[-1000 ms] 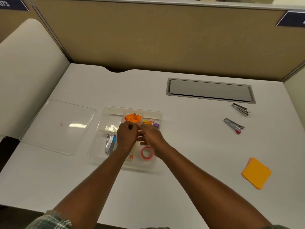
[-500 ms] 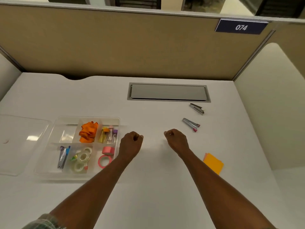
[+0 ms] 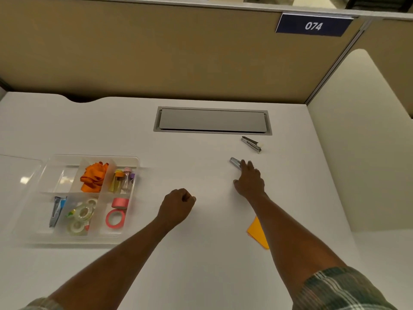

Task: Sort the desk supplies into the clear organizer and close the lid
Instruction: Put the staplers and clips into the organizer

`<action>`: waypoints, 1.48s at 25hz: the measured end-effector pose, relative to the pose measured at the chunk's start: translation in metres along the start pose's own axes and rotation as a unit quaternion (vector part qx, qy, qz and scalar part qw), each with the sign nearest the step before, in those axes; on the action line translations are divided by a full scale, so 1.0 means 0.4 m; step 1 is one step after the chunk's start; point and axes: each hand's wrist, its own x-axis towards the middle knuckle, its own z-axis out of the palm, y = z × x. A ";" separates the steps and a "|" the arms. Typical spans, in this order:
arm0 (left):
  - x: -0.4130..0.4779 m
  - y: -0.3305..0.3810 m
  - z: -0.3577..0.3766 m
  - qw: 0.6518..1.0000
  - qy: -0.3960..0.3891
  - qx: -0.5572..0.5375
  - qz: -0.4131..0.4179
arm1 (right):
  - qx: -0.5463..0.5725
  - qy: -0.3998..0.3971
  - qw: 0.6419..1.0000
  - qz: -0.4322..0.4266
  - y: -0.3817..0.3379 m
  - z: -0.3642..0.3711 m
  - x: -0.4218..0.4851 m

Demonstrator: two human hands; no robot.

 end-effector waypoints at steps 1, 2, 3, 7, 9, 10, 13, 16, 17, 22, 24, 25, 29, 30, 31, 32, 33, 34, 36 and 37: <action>0.001 0.004 0.003 1.000 -0.004 0.003 0.002 | -0.017 0.021 1.000 0.000 0.000 -0.002 0.003; 0.003 0.006 0.007 1.000 -0.010 0.006 0.005 | -0.029 0.045 0.999 -0.002 -0.002 -0.002 0.005; 0.004 0.010 0.012 1.000 -0.014 0.007 0.009 | -0.035 0.063 0.997 -0.005 -0.005 -0.002 0.004; 0.022 0.016 0.044 0.999 -0.018 0.001 0.032 | 0.057 0.005 0.998 -0.042 -0.040 0.001 -0.005; 0.031 0.015 0.058 0.996 -0.001 0.051 0.075 | 0.205 -0.102 0.971 -0.067 -0.073 -0.018 -0.026; 0.036 0.013 0.062 0.989 0.014 0.105 0.105 | 0.277 -0.168 0.943 -0.071 -0.089 -0.030 -0.039; 0.055 0.024 0.066 0.956 0.046 0.241 0.163 | 0.346 -0.305 0.881 -0.105 -0.125 -0.066 -0.067; 0.074 0.042 0.062 0.975 0.018 0.178 0.129 | 0.374 -0.380 0.836 -0.126 -0.136 -0.095 -0.058; 0.077 0.047 0.058 0.986 0.007 0.132 0.101 | 0.368 -0.395 0.833 -0.122 -0.137 -0.104 -0.047; 0.070 0.033 0.043 0.999 -0.030 0.037 -0.004 | 0.216 -0.068 0.966 -0.125 -0.107 -0.099 0.061; 0.065 0.010 0.045 0.998 -0.046 -0.015 -0.041 | 0.135 0.093 0.979 -0.121 -0.075 -0.104 0.109; 0.062 -0.004 0.045 0.996 -0.057 -0.046 -0.057 | 0.099 0.119 0.982 -0.110 -0.058 -0.109 0.132; 0.050 -0.056 0.036 0.991 -0.077 -0.076 -0.083 | 0.007 0.061 0.996 -0.059 -0.005 -0.128 0.202; 0.045 -0.063 0.034 0.988 -0.079 -0.094 -0.089 | 0.000 0.040 0.998 -0.050 0.008 -0.122 0.217; 0.039 -0.067 0.032 0.985 -0.083 -0.117 -0.097 | -0.007 0.025 0.999 -0.044 0.019 -0.115 0.229; 0.033 -0.068 0.029 0.981 -0.089 -0.137 -0.104 | -0.017 0.018 0.999 -0.042 0.025 -0.109 0.236; 0.028 -0.068 0.025 0.979 -0.095 -0.149 -0.107 | -0.034 0.026 0.998 -0.046 0.028 -0.103 0.242; 0.025 -0.070 0.023 0.977 -0.099 -0.156 -0.108 | -0.055 0.046 0.996 -0.053 0.029 -0.098 0.243; 0.024 -0.075 0.021 0.973 -0.102 -0.171 -0.113 | -0.084 0.093 0.990 -0.072 0.024 -0.083 0.228; 0.024 -0.075 0.021 0.972 -0.102 -0.178 -0.116 | -0.083 0.107 0.987 -0.085 0.021 -0.073 0.213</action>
